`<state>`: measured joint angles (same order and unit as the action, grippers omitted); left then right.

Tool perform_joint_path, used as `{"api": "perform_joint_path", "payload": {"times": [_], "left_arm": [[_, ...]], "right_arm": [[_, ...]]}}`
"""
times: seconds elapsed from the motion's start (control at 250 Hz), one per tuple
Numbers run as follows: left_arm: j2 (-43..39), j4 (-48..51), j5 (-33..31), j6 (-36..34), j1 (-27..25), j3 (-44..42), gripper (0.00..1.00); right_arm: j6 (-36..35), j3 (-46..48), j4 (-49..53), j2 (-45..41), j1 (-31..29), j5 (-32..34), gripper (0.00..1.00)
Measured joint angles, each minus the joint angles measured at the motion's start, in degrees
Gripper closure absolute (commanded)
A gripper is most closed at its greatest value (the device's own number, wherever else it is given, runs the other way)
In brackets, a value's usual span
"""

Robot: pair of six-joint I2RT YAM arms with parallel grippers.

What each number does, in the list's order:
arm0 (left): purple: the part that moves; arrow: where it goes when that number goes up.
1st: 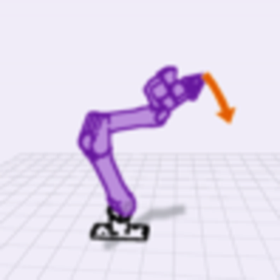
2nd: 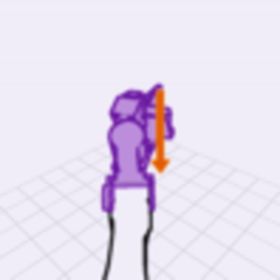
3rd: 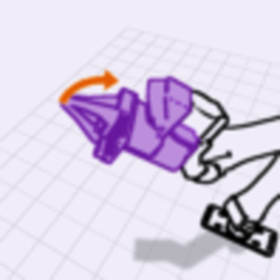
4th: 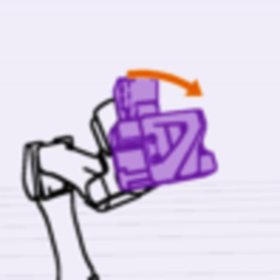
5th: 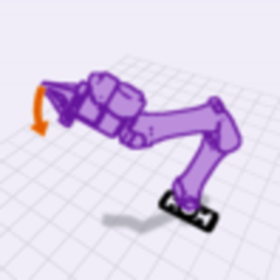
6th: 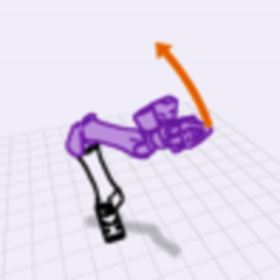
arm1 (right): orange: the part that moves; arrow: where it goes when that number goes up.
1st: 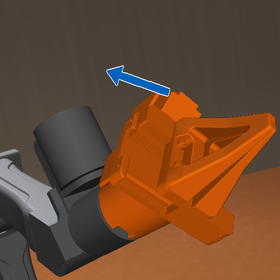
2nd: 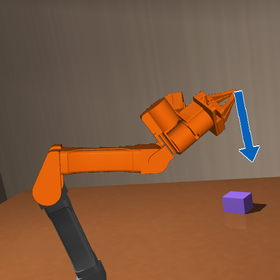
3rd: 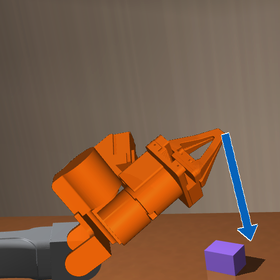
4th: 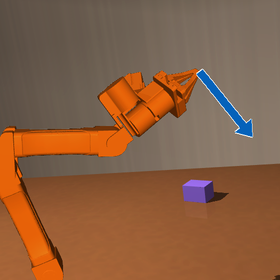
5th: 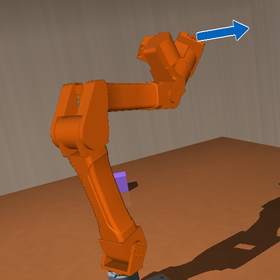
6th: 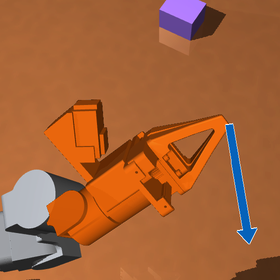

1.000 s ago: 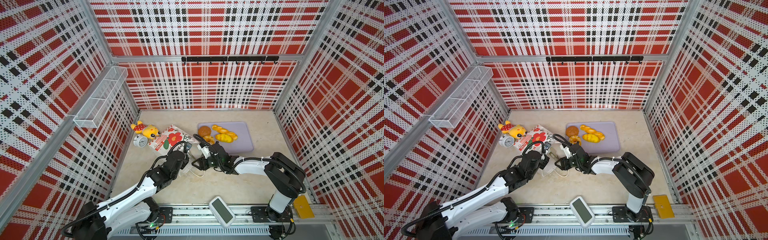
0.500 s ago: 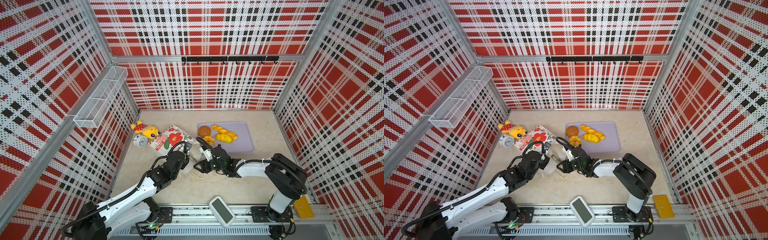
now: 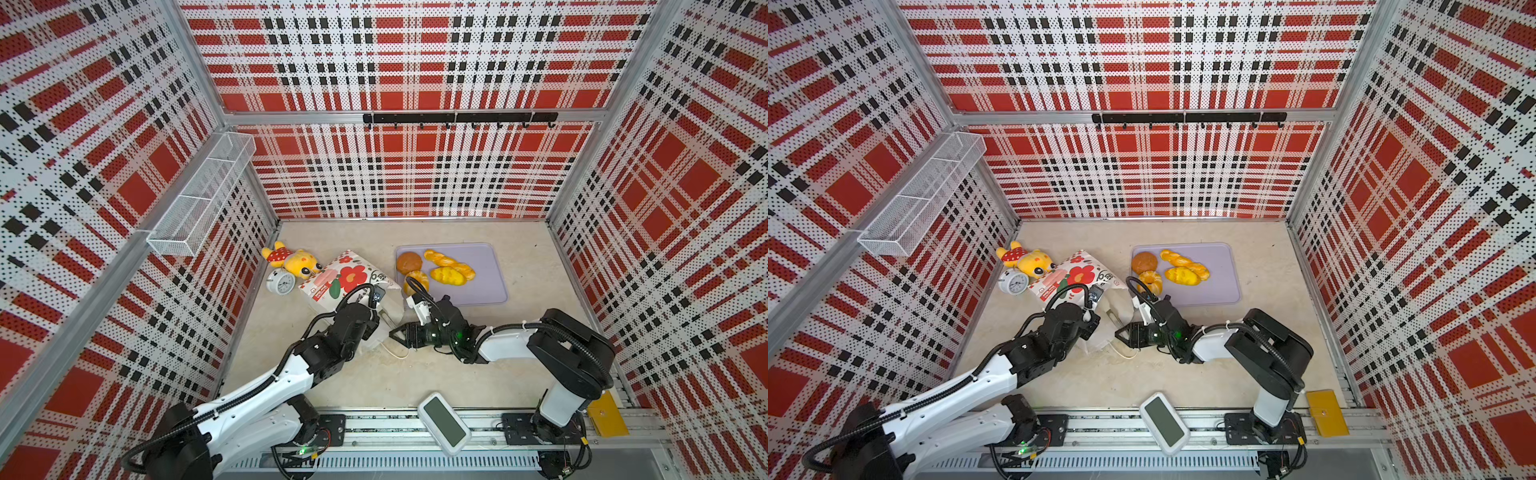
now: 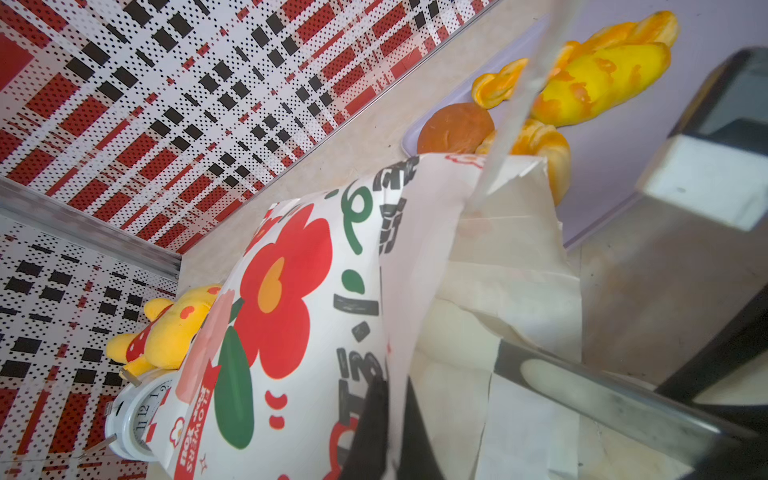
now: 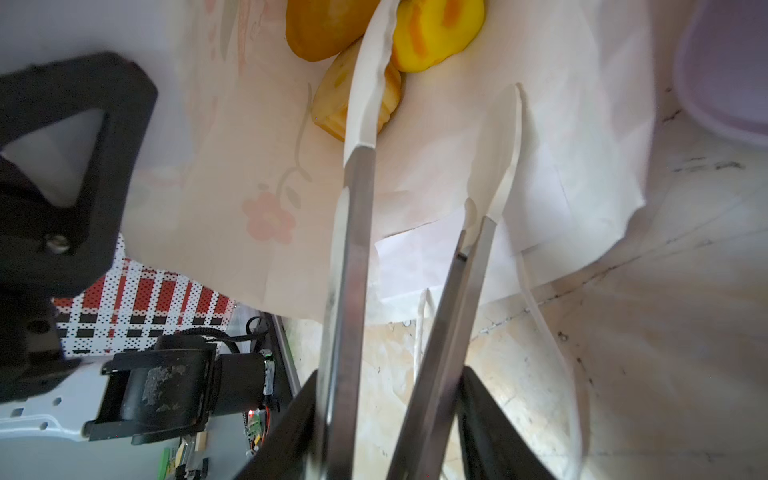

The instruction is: Take the fake bread out of the paper bag

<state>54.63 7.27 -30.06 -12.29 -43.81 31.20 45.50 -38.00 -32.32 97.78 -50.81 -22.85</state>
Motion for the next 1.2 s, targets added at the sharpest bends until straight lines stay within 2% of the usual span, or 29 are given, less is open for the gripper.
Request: {"api": "perform_joint_path", "payload": {"times": [0.216, 0.376, 0.544, 0.712, 0.8, 0.92, 1.056, 1.2], "left_arm": [[0.0, 0.0, -0.1, 0.0, 0.0, 0.0, 1.00], [0.0, 0.0, 0.0, 0.0, 0.0, 0.0, 1.00], [0.0, 0.0, 0.0, 0.0, -0.1, 0.0, 1.00], [0.0, 0.0, -0.2, -0.2, -0.4, 0.0, 1.00], [0.0, 0.0, -0.2, -0.2, -0.5, 0.0, 1.00], [0.0, 0.0, -0.2, -0.2, -0.6, 0.0, 1.00], [0.0, 0.0, -0.3, -0.2, -0.6, 0.0, 1.00], [0.0, 0.0, -0.3, -0.2, -0.6, 0.0, 1.00]], "right_arm": [[-5.7, -0.5, 8.9, -5.6, -2.0, 0.2, 0.47], [-5.8, -0.5, 10.7, -6.1, -2.4, 0.6, 0.41], [-3.0, -0.4, 8.9, -5.4, -2.3, 0.5, 0.40], [-0.8, -0.1, 7.6, -4.7, -2.2, 0.2, 0.43], [-1.4, -0.1, 7.9, -4.7, -2.5, 0.7, 0.40], [-7.7, 1.7, 7.3, -5.6, -6.3, 7.0, 0.35], [-16.5, 8.1, -0.9, -5.9, -12.4, 14.6, 0.32], [-20.8, 7.2, -3.6, -0.9, -12.7, 19.3, 0.30]]}}
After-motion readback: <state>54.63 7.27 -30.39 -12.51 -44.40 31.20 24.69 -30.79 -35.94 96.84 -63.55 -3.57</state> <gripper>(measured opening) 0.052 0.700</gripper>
